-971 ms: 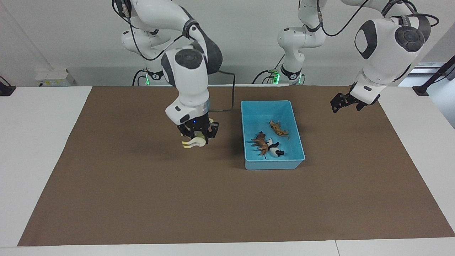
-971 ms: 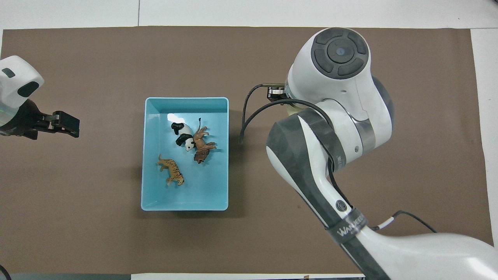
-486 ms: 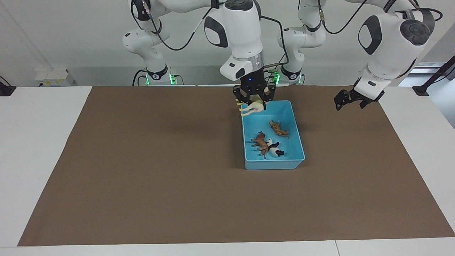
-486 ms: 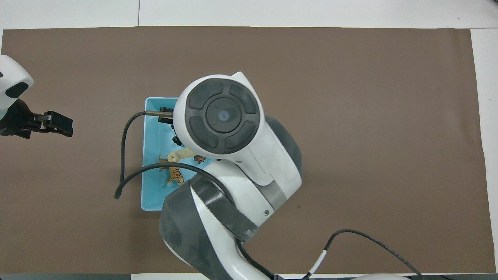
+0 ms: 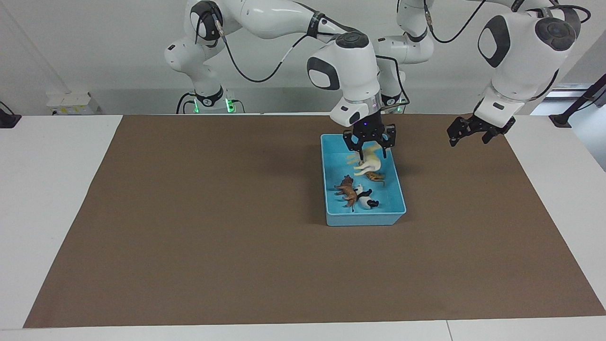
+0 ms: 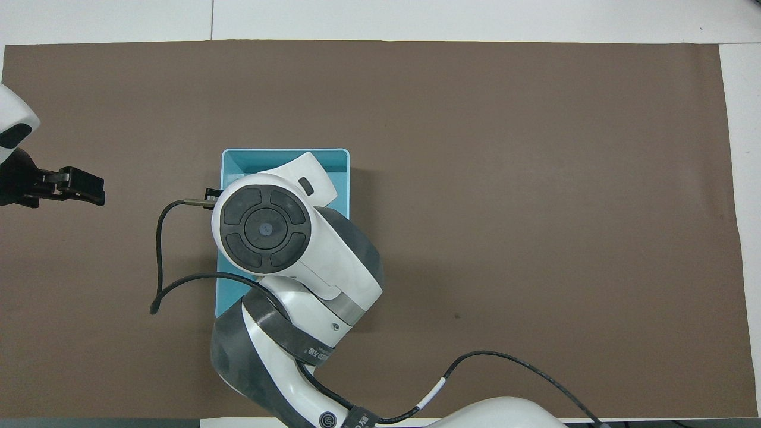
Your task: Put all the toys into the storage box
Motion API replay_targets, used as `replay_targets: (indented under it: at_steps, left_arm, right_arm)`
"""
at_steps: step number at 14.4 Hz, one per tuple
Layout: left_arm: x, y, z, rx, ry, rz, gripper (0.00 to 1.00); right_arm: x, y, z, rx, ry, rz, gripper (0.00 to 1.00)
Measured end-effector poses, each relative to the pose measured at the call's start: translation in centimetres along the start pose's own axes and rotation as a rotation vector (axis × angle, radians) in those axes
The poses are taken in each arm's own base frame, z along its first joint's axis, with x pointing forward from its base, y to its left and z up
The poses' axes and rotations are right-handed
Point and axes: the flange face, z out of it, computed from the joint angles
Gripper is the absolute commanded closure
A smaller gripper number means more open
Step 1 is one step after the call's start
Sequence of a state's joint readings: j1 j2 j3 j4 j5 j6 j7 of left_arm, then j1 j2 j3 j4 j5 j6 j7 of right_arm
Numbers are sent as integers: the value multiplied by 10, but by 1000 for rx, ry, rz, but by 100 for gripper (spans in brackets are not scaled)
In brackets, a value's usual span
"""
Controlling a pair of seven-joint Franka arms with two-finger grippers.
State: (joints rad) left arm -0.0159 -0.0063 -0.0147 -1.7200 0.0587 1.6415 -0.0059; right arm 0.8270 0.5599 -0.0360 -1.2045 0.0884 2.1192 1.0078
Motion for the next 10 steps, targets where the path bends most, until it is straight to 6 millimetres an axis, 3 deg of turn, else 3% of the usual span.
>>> replay_targets:
  at_steps: [3, 6, 8, 10]
  left_arm:
    - [-1, 0, -1, 0, 2, 0, 0]
    - [-1, 0, -1, 0, 3, 0, 0]
    - [-1, 0, -1, 0, 3, 0, 0]
    - [-1, 0, -1, 0, 3, 0, 0]
  right_arm:
    - [10, 10, -13, -47, 4, 34, 0]
    - [46, 37, -59, -108, 81, 39, 0]
    - [93, 81, -95, -157, 92, -9, 0]
    - [151, 143, -124, -211, 78, -119, 0]
